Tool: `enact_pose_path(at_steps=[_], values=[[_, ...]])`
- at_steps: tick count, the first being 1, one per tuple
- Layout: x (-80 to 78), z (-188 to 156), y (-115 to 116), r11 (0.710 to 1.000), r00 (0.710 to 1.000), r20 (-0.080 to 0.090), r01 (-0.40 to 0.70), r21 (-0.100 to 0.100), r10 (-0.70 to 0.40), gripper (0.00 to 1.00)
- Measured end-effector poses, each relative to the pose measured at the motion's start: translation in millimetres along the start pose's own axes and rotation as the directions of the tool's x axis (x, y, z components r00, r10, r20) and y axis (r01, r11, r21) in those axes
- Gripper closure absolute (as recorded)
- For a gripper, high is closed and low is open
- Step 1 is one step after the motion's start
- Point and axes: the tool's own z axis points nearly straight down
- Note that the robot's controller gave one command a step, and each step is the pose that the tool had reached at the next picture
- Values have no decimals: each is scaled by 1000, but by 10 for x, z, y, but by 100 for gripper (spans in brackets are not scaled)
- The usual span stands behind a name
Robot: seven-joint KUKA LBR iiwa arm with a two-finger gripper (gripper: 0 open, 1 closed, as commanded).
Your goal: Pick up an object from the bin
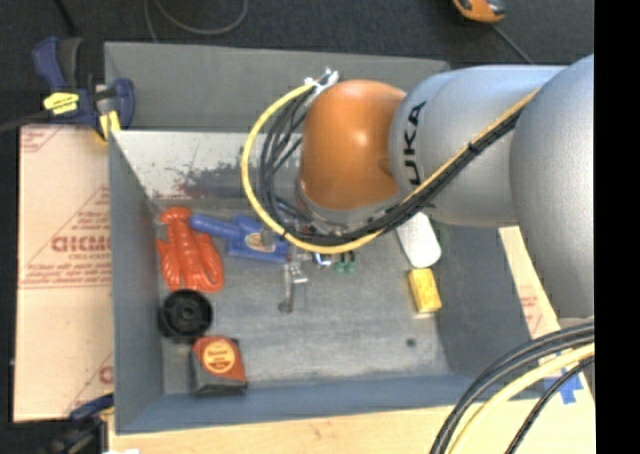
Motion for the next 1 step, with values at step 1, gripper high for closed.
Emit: enact_pose_path(at_steps=[1], values=[[60,308,48,995,994,-12,105,-1,-105,0]])
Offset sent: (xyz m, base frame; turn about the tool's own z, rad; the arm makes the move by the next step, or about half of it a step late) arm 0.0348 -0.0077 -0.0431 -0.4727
